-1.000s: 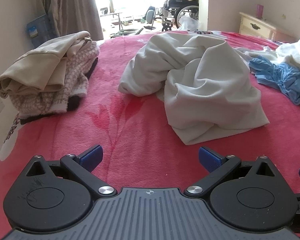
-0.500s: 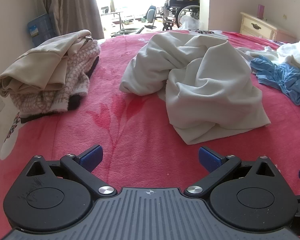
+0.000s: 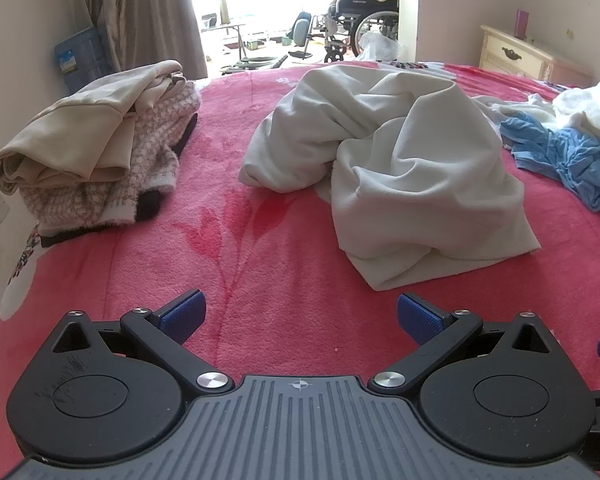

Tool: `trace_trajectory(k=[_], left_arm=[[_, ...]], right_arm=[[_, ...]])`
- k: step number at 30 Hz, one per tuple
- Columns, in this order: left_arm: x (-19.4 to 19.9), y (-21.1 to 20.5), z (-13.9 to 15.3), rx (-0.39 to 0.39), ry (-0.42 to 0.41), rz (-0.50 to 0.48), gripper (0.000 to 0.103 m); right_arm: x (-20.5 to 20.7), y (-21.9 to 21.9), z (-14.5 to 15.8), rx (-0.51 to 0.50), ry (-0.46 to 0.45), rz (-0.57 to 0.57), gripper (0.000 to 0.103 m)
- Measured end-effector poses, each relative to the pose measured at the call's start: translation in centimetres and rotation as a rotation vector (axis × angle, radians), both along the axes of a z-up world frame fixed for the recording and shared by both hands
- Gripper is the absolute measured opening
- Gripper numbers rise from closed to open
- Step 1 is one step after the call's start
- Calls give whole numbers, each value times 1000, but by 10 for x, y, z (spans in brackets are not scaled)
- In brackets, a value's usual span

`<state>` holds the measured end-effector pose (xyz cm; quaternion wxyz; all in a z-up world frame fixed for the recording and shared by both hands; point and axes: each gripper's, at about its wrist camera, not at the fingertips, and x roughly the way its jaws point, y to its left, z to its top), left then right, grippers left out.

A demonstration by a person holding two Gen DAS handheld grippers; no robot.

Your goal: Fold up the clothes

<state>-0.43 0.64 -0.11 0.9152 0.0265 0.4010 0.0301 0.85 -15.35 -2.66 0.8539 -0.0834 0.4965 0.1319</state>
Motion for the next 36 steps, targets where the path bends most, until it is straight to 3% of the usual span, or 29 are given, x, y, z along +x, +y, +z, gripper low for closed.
trace_trajectory(k=[15, 26, 29, 36], left_arm=[[1, 3, 2, -36, -8, 0, 103], [6, 9, 1, -86, -36, -17, 103], [11, 11, 0, -91, -48, -21, 103], [29, 20, -10, -182, -69, -85, 103]], right_arm=[[0, -2, 3, 0, -15, -3, 103], [9, -17, 9, 23, -88, -1, 103], [18, -26, 14, 58, -131, 7, 103], [46, -47, 27, 171, -238, 45, 103]])
